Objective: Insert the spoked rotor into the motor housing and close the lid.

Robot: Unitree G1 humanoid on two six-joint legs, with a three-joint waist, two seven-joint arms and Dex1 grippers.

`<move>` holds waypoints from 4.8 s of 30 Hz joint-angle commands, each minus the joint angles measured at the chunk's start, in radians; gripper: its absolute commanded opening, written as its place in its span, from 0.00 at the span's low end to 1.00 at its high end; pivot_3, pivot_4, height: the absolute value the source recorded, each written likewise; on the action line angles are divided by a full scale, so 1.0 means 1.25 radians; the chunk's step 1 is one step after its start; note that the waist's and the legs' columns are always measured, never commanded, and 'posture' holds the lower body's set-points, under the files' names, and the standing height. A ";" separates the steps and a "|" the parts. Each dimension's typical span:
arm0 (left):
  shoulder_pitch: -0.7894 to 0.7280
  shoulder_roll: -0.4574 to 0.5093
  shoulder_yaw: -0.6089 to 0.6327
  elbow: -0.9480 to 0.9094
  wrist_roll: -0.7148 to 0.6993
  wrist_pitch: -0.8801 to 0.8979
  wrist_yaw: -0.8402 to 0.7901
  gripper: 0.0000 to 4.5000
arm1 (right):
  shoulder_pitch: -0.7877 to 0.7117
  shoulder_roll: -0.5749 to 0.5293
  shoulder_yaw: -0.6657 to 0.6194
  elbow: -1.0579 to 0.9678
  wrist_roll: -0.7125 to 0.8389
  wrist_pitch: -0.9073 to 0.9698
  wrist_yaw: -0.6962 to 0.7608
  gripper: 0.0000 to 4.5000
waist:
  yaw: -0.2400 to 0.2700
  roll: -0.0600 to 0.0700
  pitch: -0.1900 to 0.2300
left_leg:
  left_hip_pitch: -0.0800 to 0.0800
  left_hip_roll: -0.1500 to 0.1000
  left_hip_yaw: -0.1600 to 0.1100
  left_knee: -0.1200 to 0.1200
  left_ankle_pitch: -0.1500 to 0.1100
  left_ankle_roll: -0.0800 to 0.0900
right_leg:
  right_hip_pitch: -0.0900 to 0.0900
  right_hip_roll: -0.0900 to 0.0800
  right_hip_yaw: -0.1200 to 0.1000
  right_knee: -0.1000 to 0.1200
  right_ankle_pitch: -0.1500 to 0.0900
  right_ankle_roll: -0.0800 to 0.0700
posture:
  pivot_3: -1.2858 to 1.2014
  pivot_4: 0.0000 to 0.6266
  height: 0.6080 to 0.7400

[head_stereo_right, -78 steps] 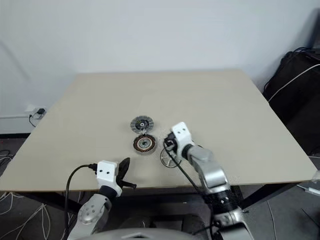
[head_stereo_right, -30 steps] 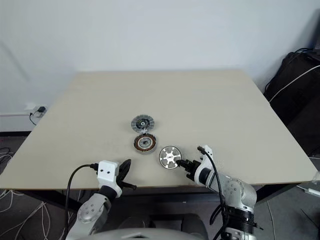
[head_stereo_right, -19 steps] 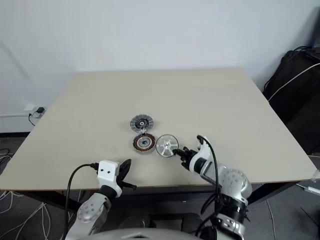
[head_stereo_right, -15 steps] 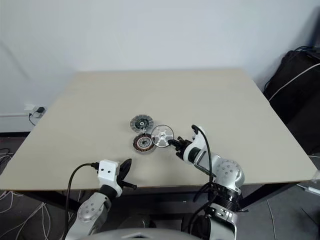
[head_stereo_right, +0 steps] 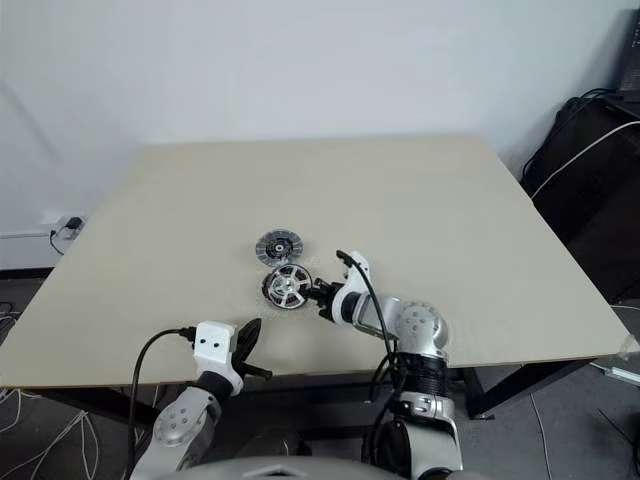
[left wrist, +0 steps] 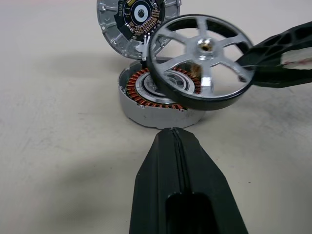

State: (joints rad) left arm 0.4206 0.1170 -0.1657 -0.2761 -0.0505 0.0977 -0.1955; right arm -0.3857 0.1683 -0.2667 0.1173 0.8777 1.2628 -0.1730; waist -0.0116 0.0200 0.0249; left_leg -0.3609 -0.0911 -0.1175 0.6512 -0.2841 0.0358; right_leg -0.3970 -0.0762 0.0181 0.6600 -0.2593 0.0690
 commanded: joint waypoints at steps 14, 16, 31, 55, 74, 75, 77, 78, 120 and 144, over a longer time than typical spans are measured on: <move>-0.003 -0.003 0.006 -0.038 -0.002 -0.020 0.011 0.00 | -0.119 0.081 0.046 0.170 -0.003 -0.160 0.068 0.07 | -0.002 0.000 0.000 | 0.000 0.000 0.000 0.000 0.000 0.000 | 0.000 0.000 0.000 0.000 0.000 0.000 | 0.52 0.00 1.00; -0.003 -0.003 0.005 -0.037 -0.002 -0.021 0.011 0.00 | -0.125 0.079 0.048 0.182 -0.005 -0.167 0.072 0.07 | -0.002 0.000 0.000 | 0.000 0.000 0.000 0.000 0.000 0.000 | 0.000 0.000 0.000 0.000 0.000 0.000 | 0.52 0.00 1.00; -0.001 -0.002 0.006 -0.036 -0.002 -0.023 0.016 0.00 | -0.148 0.073 0.057 0.241 -0.027 -0.206 0.097 0.07 | -0.005 0.001 -0.001 | 0.000 0.000 0.000 0.000 0.000 -0.001 | 0.000 0.000 0.000 0.001 0.001 -0.001 | 0.52 0.00 1.00; -0.005 -0.001 0.000 -0.033 -0.001 -0.021 0.012 0.00 | -0.166 0.073 0.043 0.233 -0.005 -0.209 0.089 0.07 | -0.007 0.001 -0.001 | 0.000 0.001 0.000 0.000 0.004 -0.001 | 0.000 0.001 0.000 0.000 0.003 -0.002 | 0.52 0.00 1.00; -0.003 -0.001 0.001 -0.033 0.000 -0.025 0.014 0.00 | -0.159 0.069 0.052 0.268 -0.034 -0.222 0.090 0.30 | -0.007 0.001 -0.001 | 0.001 0.001 0.000 0.000 0.004 -0.001 | 0.000 0.001 0.000 0.001 0.003 -0.002 | 0.52 0.00 1.00; -0.003 -0.001 0.001 -0.032 0.000 -0.024 0.014 0.00 | -0.160 0.068 0.052 0.268 -0.033 -0.223 0.090 0.39 | -0.007 0.001 -0.001 | 0.001 0.001 0.000 0.000 0.004 -0.001 | 0.000 0.001 0.000 0.000 0.003 -0.002 | 0.52 0.00 1.00; -0.004 -0.001 0.001 -0.032 -0.001 -0.024 0.014 0.00 | -0.160 0.067 0.051 0.267 -0.031 -0.225 0.091 0.52 | -0.007 0.002 -0.002 | 0.001 0.001 0.000 0.000 0.004 -0.001 | 0.000 0.001 0.000 0.001 0.003 -0.002 | 0.52 0.00 1.00; -0.004 -0.001 0.001 -0.032 -0.001 -0.024 0.013 0.00 | -0.159 0.066 0.052 0.265 -0.030 -0.226 0.091 0.59 | -0.007 0.002 -0.003 | 0.001 0.001 0.000 0.000 0.004 -0.001 | 0.001 0.001 0.000 0.001 0.003 -0.002 | 0.52 0.00 1.00; -0.001 -0.010 -0.003 -0.025 0.015 -0.065 0.029 0.00 | -0.180 -0.055 0.535 0.327 -0.655 -0.745 0.383 0.01 | 0.000 -0.002 -0.001 | 0.001 -0.001 -0.001 -0.002 0.006 -0.002 | 0.000 0.002 0.000 0.000 0.004 -0.001 | 0.52 0.00 1.00; -0.009 -0.023 -0.013 -0.008 0.012 -0.068 0.030 0.00 | -0.230 -0.287 0.736 0.105 -0.806 -0.680 0.795 0.37 | 0.000 -0.002 -0.002 | 0.001 -0.001 -0.002 -0.001 0.006 -0.002 | 0.000 0.001 -0.001 0.001 0.004 -0.001 | 0.52 0.00 1.00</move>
State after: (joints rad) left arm 0.4191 0.0926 -0.1754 -0.2758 -0.0390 0.0338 -0.1560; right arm -0.6413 -0.1878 0.6303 0.2792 -0.1011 0.4431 0.7876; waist -0.0113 0.0177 0.0229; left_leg -0.3599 -0.0928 -0.1196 0.6498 -0.2764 0.0336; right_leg -0.3970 -0.0745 0.0161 0.6609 -0.2549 0.0675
